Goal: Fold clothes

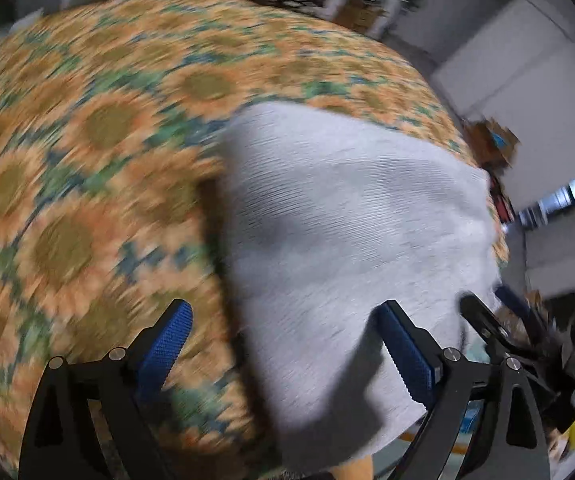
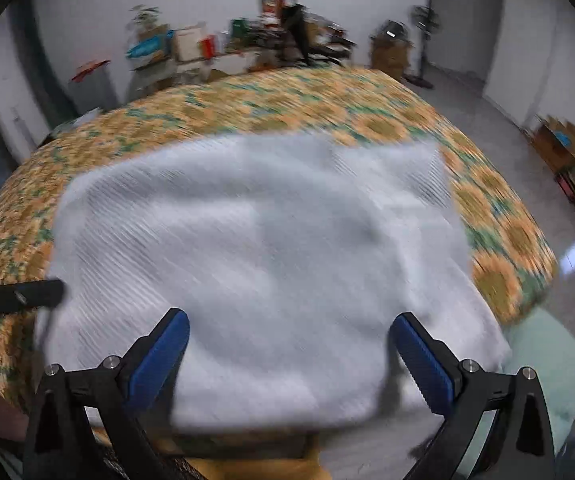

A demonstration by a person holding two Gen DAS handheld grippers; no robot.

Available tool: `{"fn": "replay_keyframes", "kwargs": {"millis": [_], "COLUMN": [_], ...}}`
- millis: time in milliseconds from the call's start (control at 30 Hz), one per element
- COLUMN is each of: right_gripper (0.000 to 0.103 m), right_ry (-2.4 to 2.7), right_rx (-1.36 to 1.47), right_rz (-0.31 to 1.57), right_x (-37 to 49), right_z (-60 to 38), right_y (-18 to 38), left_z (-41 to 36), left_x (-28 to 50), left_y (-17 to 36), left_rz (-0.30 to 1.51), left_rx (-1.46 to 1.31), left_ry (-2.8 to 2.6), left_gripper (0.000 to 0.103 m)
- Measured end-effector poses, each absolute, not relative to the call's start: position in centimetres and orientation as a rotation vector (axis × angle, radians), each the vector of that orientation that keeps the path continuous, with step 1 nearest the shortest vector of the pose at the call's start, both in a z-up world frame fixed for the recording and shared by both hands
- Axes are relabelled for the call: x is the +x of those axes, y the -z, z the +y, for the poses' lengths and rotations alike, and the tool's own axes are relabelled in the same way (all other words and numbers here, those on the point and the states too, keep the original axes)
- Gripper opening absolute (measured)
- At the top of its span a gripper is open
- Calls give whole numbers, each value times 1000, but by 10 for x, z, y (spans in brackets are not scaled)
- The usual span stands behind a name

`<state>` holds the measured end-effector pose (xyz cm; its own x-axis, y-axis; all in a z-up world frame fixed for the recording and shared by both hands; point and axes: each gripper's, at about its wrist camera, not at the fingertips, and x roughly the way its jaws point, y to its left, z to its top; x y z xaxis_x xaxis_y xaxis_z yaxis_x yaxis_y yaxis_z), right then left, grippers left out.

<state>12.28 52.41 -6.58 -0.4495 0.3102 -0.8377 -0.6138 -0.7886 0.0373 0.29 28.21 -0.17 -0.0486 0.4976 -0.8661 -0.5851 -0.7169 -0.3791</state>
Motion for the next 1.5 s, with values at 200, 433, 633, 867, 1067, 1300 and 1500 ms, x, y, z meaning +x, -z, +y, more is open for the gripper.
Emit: {"fn": "replay_keyframes", "kwargs": {"millis": [200,433,633,867,1067,1300,1500], "right_gripper": [100,100,100,100,85,67,37], "right_ry": [-2009,-2048,-2082,-2069,-2076,-2090,-2131], "right_rx": [-1104,-835,-745,-584,-594,-676,-694], "right_rz": [622,1054,1236,1326,1386,1315,1179], "right_x": [203,264,261,259,249,229,223], "right_z": [554,579,586,610,621,614,607], "right_y": [75,82,107,122,134,140,120], "left_z": [261,271,255,251,283,304,300], "left_x": [11,19,12,20,30,43,44], "left_y": [-15,-14,10,-12,-31,-21,-20], "left_rz": [-17,-118,-214,-239,-163,-41,-38], "left_rx": [-1463,-1461,-1555,-1435,-1349,-1356,-1342], "left_ry": [-1882,-1921,-1923,-1909,-1840,-1812,-1810], "left_gripper": [93,93,93,93,93,93,93]}}
